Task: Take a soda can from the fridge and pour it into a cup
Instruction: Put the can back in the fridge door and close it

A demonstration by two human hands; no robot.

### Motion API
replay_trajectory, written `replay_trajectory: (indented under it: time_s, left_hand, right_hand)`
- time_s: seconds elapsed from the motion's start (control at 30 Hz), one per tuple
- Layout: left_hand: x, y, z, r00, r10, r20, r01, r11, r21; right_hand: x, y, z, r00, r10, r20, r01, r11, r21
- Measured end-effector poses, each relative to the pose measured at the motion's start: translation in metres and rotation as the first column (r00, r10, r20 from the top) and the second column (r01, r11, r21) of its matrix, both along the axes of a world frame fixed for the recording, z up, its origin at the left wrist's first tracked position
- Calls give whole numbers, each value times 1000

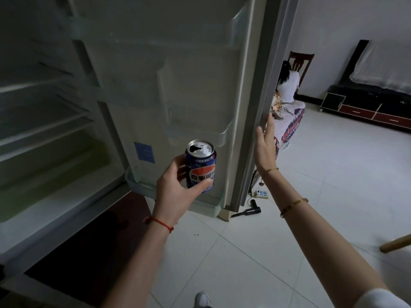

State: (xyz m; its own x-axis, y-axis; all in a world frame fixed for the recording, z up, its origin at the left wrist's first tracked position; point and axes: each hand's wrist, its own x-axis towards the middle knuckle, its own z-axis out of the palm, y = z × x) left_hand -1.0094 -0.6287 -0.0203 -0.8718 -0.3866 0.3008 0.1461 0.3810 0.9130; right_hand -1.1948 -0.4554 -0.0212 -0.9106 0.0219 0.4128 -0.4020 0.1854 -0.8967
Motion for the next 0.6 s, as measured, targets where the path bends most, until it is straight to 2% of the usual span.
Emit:
replay_trajectory:
  time_s: [0.6]
  left_hand:
    - [-147,-26,96,984,-69,-164,49,991,-123]
  right_hand:
    - [-109,-3,17,997,6,78,1,996,-84]
